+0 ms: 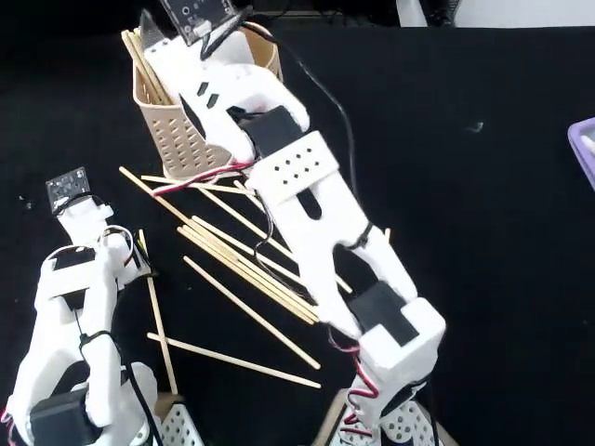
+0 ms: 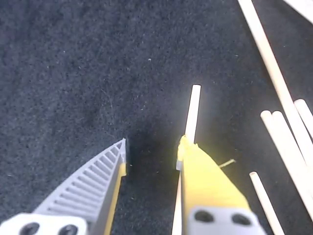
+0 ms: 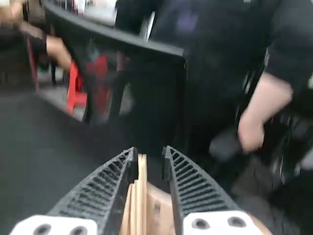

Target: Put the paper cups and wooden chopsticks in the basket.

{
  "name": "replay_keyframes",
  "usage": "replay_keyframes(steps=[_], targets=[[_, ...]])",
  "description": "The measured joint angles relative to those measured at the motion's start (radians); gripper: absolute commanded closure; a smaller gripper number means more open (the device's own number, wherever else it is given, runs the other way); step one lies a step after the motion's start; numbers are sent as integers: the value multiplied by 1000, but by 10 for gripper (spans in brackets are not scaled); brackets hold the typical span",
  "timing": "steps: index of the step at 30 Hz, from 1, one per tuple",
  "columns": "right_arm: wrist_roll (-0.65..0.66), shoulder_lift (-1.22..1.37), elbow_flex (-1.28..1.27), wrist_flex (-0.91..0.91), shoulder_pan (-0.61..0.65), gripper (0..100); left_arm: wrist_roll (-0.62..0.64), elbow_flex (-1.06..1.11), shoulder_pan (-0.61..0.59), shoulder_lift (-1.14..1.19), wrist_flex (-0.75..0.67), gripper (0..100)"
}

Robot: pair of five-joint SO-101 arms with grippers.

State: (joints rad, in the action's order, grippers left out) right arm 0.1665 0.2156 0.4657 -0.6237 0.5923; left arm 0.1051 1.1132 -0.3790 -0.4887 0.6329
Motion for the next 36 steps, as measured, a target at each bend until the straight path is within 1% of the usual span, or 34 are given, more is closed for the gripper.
replay_keyframes(steps=[5, 9, 12, 15, 18, 20, 23, 25, 27, 29, 32, 36], targets=[[2, -167, 2, -404, 0, 913, 0, 0, 0, 0, 0, 823], [-3, -244, 6, -663, 0, 913, 0, 0, 0, 0, 0, 823], [-3, -279, 2, -816, 0, 913, 0, 0, 0, 0, 0, 823], [-3, -333, -83, -870, 0, 913, 0, 0, 0, 0, 0, 823], [-3, -402, -275, -825, 0, 907, 0, 0, 0, 0, 0, 823], [-3, -451, -454, -730, 0, 869, 0, 0, 0, 0, 0, 823], [-5, -508, -758, -532, 0, 810, 0, 0, 0, 0, 0, 823], [-5, -511, -944, -384, 0, 811, 0, 0, 0, 0, 0, 823], [-6, -511, -1097, -252, 35, 821, 0, 0, 0, 0, 0, 823], [-5, -483, -1169, -146, 97, 821, 0, 0, 0, 0, 0, 823], [-5, -384, -1178, -49, 161, 819, 0, 0, 0, 0, 0, 823], [-5, -180, -1117, -15, 178, 821, 0, 0, 0, 0, 0, 823]])
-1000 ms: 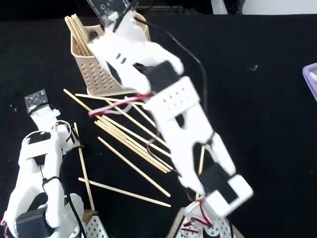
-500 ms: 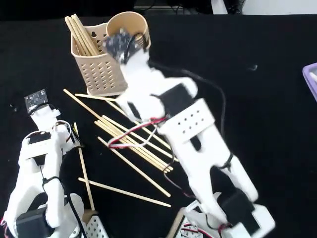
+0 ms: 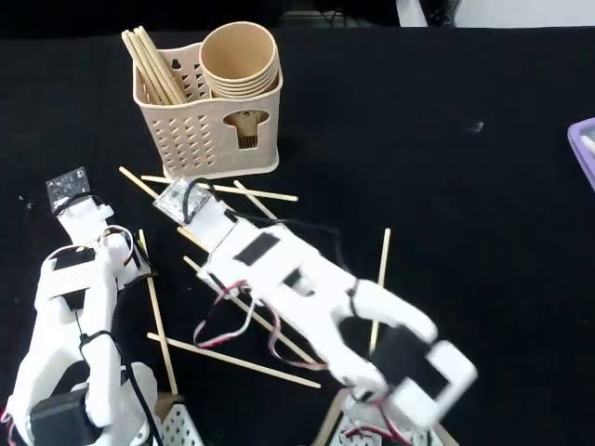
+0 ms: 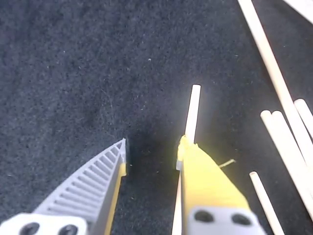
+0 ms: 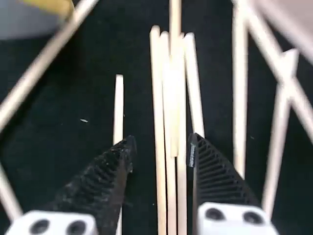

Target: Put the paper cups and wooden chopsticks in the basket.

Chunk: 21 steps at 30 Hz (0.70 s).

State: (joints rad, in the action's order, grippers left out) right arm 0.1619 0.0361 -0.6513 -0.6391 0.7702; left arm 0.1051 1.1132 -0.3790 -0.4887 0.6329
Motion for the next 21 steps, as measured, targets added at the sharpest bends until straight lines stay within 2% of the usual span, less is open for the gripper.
replay_keyframes(steps=[4, 7, 15, 21], targets=[[0, 137, 103, -26, 0, 843, 0, 0, 0, 0, 0, 823], [2, 146, 137, -69, -9, 984, 0, 0, 0, 0, 0, 823], [68, 126, 164, -196, -78, 988, 0, 0, 0, 0, 0, 823], [129, -29, 75, -281, -130, 988, 0, 0, 0, 0, 0, 823]])
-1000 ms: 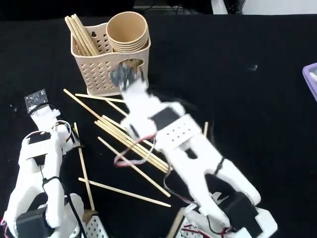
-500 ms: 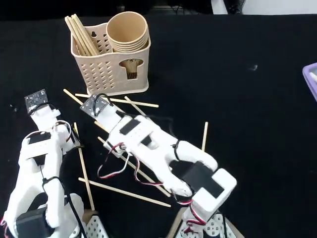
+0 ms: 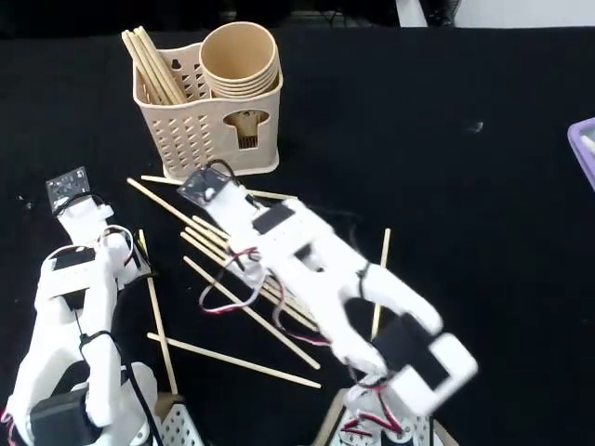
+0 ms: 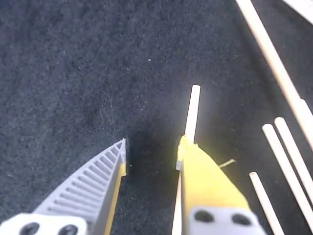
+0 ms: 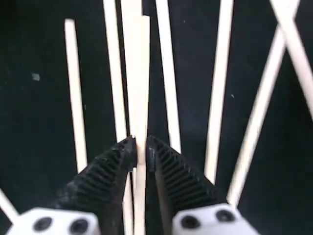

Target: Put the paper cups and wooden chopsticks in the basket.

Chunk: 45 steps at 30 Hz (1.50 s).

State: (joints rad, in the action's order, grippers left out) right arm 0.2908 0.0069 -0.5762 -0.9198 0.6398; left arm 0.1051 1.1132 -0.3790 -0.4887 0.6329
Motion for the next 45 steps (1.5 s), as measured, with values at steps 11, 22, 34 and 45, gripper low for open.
replay_keyframes(steps=[11, 22, 34, 45], targets=[[166, -351, -365, -11, -127, 987, 0, 0, 0, 0, 0, 823], [230, -413, -407, -11, -239, 987, 0, 0, 0, 0, 0, 823], [261, -416, -407, -11, -249, 987, 0, 0, 0, 0, 0, 823], [376, -416, -407, -11, -483, 987, 0, 0, 0, 0, 0, 823]])
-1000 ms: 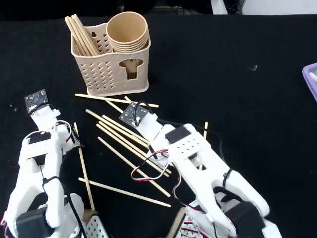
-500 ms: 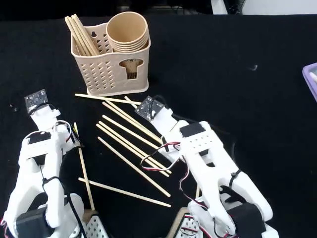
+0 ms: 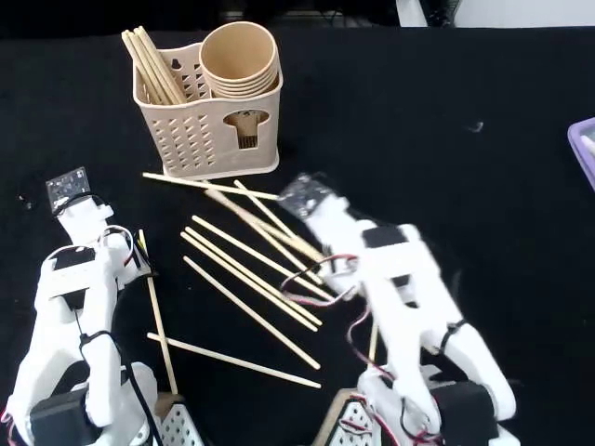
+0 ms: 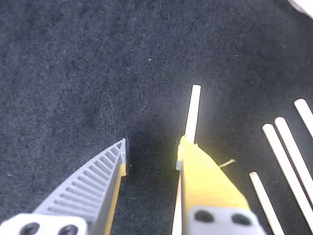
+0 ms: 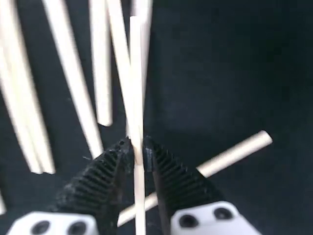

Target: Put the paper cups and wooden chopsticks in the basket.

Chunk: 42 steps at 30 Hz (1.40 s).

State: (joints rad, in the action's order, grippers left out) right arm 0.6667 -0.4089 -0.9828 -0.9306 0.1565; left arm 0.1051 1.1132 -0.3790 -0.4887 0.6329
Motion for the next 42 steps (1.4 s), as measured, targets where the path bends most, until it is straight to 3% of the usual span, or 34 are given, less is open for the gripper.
replay_keyframes(steps=[3, 7, 13, 20, 32, 42], targets=[[26, 0, 0, 21, -69, 986, 0, 0, 0, 0, 0, 823], [32, 0, -20, 55, -71, 972, 0, 0, 0, 0, 0, 823], [32, 0, -20, 63, -71, 832, 0, 0, 0, 0, 0, 823], [-3, 0, -20, 147, -71, 837, 0, 0, 0, 0, 0, 823], [-92, 0, -20, 161, 149, 839, 0, 0, 0, 0, 0, 823], [-97, 137, -17, 245, 161, 839, 0, 0, 0, 0, 0, 823]])
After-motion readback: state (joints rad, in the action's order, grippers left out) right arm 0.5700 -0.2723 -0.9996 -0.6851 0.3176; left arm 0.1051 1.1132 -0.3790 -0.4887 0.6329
